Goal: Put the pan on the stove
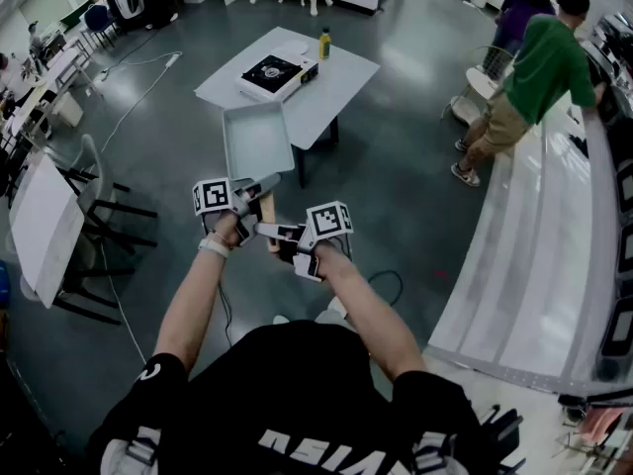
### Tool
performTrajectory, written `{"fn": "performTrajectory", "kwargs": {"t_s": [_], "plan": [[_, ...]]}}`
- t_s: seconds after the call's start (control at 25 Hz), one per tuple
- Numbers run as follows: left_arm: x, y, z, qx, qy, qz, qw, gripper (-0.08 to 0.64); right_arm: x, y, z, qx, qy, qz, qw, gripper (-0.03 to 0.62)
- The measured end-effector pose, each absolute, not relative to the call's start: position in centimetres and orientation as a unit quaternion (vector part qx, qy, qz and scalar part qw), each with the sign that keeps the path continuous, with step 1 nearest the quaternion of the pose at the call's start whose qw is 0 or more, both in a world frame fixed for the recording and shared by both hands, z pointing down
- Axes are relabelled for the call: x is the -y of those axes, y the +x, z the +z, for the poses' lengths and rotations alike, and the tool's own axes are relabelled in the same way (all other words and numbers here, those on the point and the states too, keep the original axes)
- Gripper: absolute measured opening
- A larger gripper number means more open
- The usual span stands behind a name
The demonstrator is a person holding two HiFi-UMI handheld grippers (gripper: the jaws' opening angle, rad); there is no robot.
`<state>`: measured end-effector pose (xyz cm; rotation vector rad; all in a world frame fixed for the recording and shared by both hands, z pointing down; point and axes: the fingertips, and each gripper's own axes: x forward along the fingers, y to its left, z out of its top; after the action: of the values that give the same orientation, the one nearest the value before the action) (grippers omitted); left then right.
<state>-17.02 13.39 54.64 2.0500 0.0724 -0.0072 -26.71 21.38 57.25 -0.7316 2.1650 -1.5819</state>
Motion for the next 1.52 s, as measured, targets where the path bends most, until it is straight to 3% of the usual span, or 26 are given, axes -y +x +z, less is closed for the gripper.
{"fn": "performTrajectory", "kwargs": {"t_s": [0.96, 1.52], "plan": [[-13.0, -11.6, 57.9, 0.021, 0.871, 0.029, 0.49, 0.175, -22.3, -20.3, 59.2, -0.762, -0.241, -0.576, 0.171, 0.097], [-12.6, -9.5, 57.6, 0.008, 0.857, 0.008, 0.515, 0.176, -21.5, -18.7, 59.4, -0.759, -0.233, -0.584, 0.169, 0.097]]}}
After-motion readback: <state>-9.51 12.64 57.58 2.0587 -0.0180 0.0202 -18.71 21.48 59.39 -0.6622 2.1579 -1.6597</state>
